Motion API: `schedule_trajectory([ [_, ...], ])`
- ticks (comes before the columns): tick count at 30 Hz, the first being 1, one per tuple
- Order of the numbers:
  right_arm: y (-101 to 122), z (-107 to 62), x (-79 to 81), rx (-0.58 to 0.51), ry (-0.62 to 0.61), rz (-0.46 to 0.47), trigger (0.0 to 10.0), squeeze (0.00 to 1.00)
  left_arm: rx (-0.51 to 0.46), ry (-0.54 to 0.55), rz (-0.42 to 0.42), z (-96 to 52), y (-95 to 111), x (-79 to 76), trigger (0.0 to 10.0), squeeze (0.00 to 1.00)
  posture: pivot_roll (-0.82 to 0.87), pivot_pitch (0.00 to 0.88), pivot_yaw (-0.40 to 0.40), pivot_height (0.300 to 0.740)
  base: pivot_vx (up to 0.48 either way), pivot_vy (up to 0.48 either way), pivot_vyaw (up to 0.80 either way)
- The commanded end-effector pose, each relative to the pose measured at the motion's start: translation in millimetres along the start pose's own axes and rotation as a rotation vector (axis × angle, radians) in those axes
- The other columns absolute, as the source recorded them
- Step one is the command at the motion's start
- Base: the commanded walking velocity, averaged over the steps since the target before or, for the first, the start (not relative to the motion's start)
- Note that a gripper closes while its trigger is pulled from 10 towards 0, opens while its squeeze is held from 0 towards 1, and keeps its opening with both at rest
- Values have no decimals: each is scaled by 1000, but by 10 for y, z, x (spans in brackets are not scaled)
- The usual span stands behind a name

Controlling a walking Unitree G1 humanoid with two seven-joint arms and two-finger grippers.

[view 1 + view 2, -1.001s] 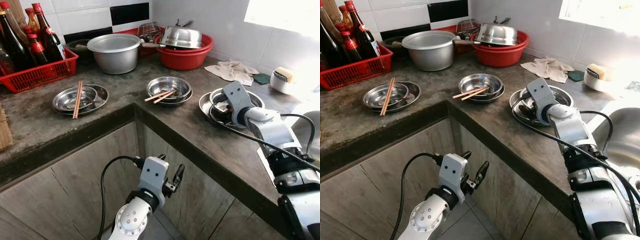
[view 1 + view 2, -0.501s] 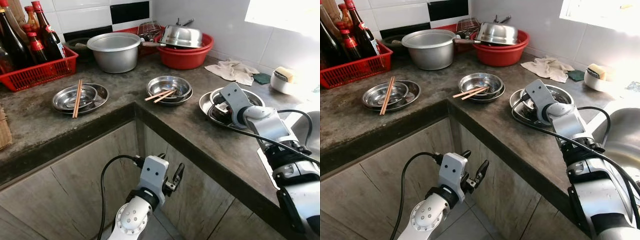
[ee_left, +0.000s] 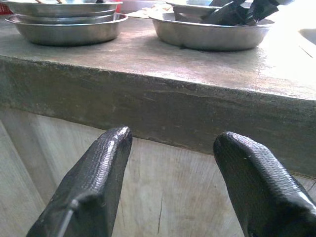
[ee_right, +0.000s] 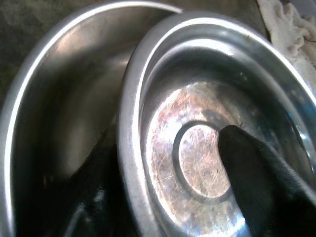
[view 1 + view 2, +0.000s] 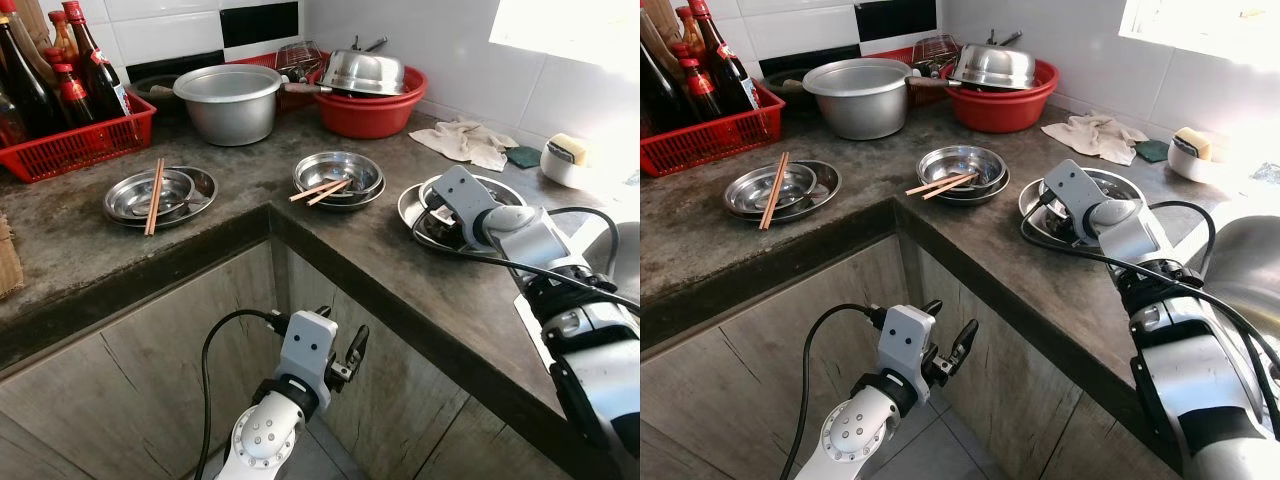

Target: Kitchen organization

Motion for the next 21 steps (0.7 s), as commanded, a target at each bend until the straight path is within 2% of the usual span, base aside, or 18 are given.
schedule_trajectory([
  [1,40,-4,-13,-1,2,-21,0,0,-11,9,0,5,31,17,10000,0,119,0,-71,740,0,0,0],
  [9,95,11,20,-16,18,-22,0,0,-11,19,1,15,35,40,10000,0,117,6,-72,740,0,0,0],
  [13,150,-1,-1,-57,-1,-8,0,0,-10,24,0,20,35,48,10000,0,116,10,-71,740,0,0,0],
  [21,167,4,54,-113,-25,43,0,0,-17,42,15,56,52,130,10000,0,124,4,-69,740,0,0,0],
])
Point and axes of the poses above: a point about 5 cm out from each wrist's last joint towards the gripper, its own z axis pointing out of the wrist towards the gripper, its own y axis along the axis of the wrist's last joint, x = y × z, the point moved 5 cm from there along z, pointing out of the wrist towards the gripper, and after that the axes turned 15 degrees about z, right-handed, at the moved point
